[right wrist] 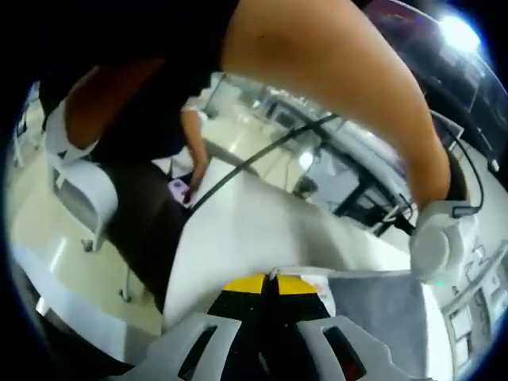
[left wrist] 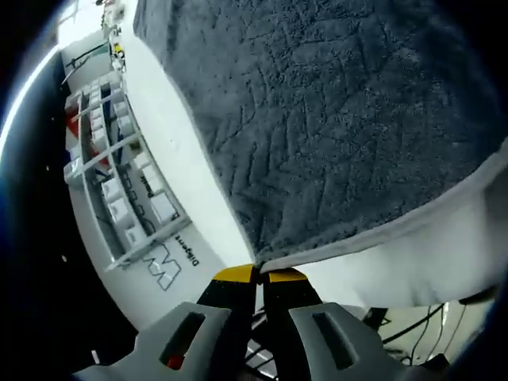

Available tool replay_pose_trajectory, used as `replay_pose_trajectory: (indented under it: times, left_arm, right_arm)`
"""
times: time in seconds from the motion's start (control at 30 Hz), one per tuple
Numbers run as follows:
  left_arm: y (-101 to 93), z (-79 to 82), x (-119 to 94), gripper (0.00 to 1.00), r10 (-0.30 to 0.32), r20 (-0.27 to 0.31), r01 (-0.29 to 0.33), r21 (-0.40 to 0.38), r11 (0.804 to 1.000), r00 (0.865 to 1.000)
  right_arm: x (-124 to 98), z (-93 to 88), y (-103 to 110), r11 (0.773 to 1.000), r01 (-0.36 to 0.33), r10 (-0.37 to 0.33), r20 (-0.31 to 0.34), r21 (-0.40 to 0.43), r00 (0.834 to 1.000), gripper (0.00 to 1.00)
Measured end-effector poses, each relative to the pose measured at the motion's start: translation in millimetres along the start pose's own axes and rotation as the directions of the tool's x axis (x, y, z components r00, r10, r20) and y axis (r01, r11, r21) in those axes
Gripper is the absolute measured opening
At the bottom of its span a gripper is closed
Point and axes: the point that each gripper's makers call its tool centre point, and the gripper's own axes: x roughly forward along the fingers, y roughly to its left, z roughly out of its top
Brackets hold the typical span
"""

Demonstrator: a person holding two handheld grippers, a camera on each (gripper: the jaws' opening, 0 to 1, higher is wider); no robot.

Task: Open the folded towel by lifting each exposed corner and separating the folded layers until the towel lies flat within the target outline without major curled edges

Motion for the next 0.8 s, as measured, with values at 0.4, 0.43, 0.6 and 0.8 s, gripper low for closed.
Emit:
replay_pose_trajectory:
  times: [0.4, 0.43, 0.6, 0.8]
  left_arm:
    - [-14.9, 8.3, -3.1, 0.03, -0.066, -0.006, 0.065, -0.025, 0.998, 0.998]
    - [-16.5, 7.5, -3.5, 0.03, -0.075, -0.006, 0.075, -0.036, 0.997, 0.997]
    - [-24.8, -2.7, -3.7, 0.08, -0.113, -0.039, 0.110, -0.076, 0.991, 0.993]
    - [-27.4, -11.9, -3.8, 0.13, -0.129, -0.087, 0.118, -0.117, 0.986, 0.988]
  right_arm:
    - [-0.3, 0.2, 2.5, 0.996, 0.039, -0.038, 0.014, -0.076, 0.999, 0.00]
    - [-1.0, 0.3, 3.1, 0.996, 0.040, -0.039, 0.013, -0.082, 0.999, 0.00]
    - [-1.4, -0.8, 2.4, 0.995, 0.036, -0.036, 0.008, -0.093, 0.999, 0.00]
    - [-6.3, 2.2, 3.2, 0.996, 0.025, -0.023, 0.029, -0.082, 0.999, 0.05]
